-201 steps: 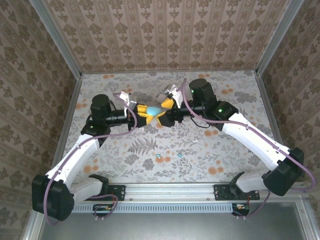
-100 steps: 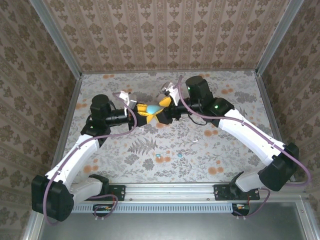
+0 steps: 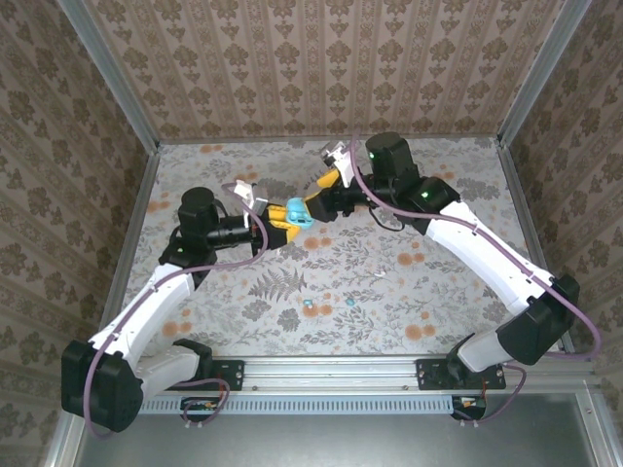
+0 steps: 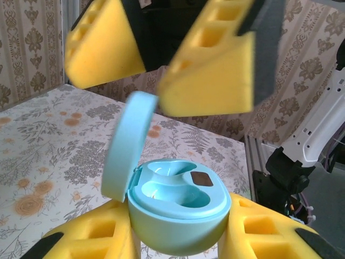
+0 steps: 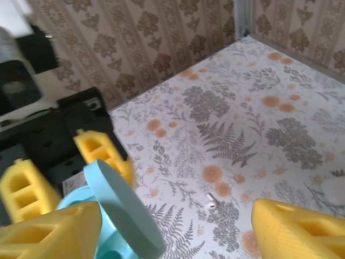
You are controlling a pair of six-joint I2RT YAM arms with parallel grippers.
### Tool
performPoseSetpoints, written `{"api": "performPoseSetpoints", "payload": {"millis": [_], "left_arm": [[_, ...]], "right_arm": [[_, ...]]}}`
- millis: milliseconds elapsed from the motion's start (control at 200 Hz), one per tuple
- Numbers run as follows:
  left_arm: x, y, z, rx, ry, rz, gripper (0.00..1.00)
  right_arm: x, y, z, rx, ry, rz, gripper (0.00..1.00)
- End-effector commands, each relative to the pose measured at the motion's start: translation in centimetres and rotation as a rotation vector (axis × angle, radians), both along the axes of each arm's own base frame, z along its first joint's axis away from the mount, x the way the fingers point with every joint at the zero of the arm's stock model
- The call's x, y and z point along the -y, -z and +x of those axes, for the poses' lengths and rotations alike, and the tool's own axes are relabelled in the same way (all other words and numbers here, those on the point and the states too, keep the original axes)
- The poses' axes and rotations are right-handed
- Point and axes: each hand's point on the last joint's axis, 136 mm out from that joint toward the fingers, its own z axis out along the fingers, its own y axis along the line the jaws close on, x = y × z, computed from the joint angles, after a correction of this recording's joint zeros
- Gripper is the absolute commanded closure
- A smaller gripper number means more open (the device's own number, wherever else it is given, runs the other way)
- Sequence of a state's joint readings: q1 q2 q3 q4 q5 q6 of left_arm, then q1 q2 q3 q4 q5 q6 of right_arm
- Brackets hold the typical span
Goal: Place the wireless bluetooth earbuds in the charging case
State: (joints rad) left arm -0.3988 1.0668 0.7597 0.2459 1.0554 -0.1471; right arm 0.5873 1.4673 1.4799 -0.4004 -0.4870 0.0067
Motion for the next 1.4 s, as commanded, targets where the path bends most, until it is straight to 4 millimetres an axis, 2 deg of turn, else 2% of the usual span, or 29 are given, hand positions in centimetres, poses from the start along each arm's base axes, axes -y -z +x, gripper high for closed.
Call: {"api": "performPoseSetpoints", "payload": {"millis": [0,140,335,440,505,515,540,615,710,830,840,915,1065,1230,1310,1325,1390], "left_arm": [[-0.1,-1.1,-0.8,0.043,0.015,-0.029,0.77],[-0.1,-0.3,-0.1,0.019,-0.019,-0.017,0.77],[-0.1,1.2,1.2,-0.037,-0.061,0.003,0.77],[-0.1,1.8,1.8,-0.06,-0.082,0.007,0.77],[-0.2,2.3,2.1,-0.077,-0.097,0.012,0.77],[-0.2,2.4,2.2,-0.08,-0.101,0.013,0.77],[-0.3,2.5,2.4,-0.085,-0.109,0.015,0.77],[-0.7,3.2,3.0,-0.109,-0.143,0.025,0.77],[-1.5,4.2,4.0,-0.135,-0.195,0.035,0.77],[-2.8,5.0,5.0,-0.164,-0.256,0.025,0.77],[-2.9,5.1,5.1,-0.167,-0.262,0.026,0.77],[-3.9,5.5,5.6,-0.182,-0.301,0.024,0.77],[-6.0,6.5,5.9,-0.2,-0.39,0.028,0.77],[-7.8,7.3,5.2,-0.204,-0.459,0.041,0.76],[-8.5,7.8,4.5,-0.202,-0.495,0.059,0.76],[-8.7,8.0,4.4,-0.205,-0.502,0.063,0.76],[-9.4,8.5,3.8,-0.206,-0.539,0.078,0.76]], "right_arm": [[0.7,0.3,1.3,-0.042,0.085,-0.011,0.26],[1.2,-0.1,1.3,-0.073,0.113,0.013,0.26],[1.6,-1.0,0.2,-0.095,0.121,0.061,0.26],[1.9,-1.0,-0.3,-0.107,0.128,0.07,0.27],[2.2,-0.2,-0.2,-0.131,0.151,0.06,0.27],[2.5,-1.0,-0.6,-0.116,0.154,0.072,0.26],[2.7,-1.2,-0.8,-0.117,0.165,0.076,0.26],[3.5,-0.3,-0.5,-0.155,0.228,0.068,0.28],[4.8,1.9,-0.2,-0.24,0.338,0.041,0.31],[6.4,5.9,-0.4,-0.382,0.475,-0.002,0.33],[6.7,6.9,-0.8,-0.412,0.491,-0.022,0.33],[7.0,9.6,-1.9,-0.489,0.526,-0.054,0.34],[6.6,14.2,-4.7,-0.553,0.539,-0.138,0.34],[6.2,18.7,-7.5,-0.561,0.513,-0.314,0.33],[5.1,20.0,-8.8,-0.559,0.462,-0.377,0.33],[4.8,21.1,-9.0,-0.571,0.454,-0.411,0.33],[3.6,22.6,-9.8,-0.566,0.393,-0.482,0.34]]}}
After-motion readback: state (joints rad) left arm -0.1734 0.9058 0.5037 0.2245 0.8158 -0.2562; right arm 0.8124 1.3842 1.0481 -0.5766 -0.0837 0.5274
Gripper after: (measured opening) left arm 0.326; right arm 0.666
